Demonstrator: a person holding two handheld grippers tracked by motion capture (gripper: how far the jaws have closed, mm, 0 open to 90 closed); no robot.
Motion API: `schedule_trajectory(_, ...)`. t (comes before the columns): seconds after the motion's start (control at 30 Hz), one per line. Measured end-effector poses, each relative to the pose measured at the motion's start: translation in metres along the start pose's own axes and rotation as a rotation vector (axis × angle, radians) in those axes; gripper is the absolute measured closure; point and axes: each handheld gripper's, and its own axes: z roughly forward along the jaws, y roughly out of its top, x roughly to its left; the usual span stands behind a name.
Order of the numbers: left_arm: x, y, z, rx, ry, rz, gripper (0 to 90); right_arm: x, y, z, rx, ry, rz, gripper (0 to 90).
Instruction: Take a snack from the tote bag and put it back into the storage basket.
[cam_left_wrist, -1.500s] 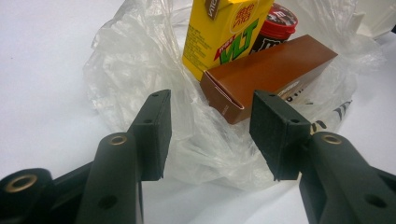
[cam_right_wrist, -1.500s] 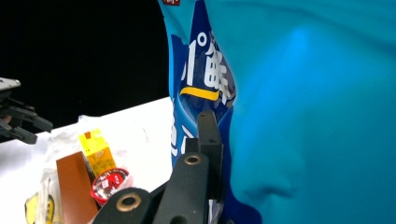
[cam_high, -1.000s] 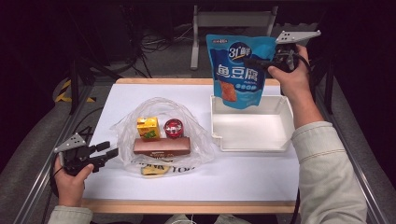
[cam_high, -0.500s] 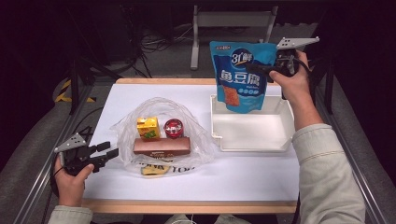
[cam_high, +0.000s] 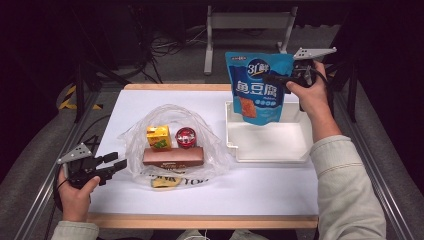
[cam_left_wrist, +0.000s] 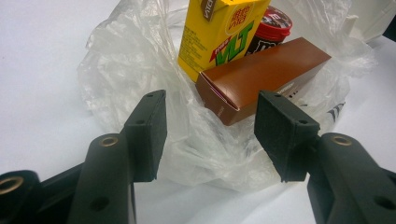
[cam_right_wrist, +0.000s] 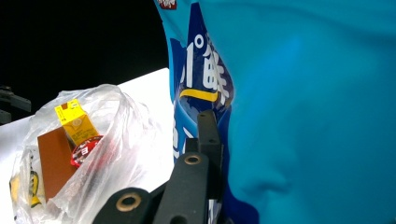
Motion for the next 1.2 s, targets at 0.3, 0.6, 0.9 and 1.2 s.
schedule_trajectory(0.3, 0.001, 0.0, 0.0, 0.004, -0.006, -0.002, 45.1, -0.004, -0.012, 0.011, 0.021, 0.009, 0.022, 89.9)
schedule_trajectory(0.6, 0.001, 0.0, 0.0, 0.002, -0.007, -0.005, 45.1, -0.008, -0.02, 0.018, 0.032, 0.0, 0.032, 89.9)
schedule_trajectory(0.9, 0.002, 0.0, 0.0, 0.004, -0.009, -0.003, 45.3, -0.013, -0.027, 0.024, 0.036, 0.005, 0.038, 89.9)
schedule_trajectory(1.2, 0.001, -0.001, 0.002, 0.006, -0.01, -0.008, 45.3, -0.015, -0.035, 0.032, 0.043, 0.017, 0.048, 89.9)
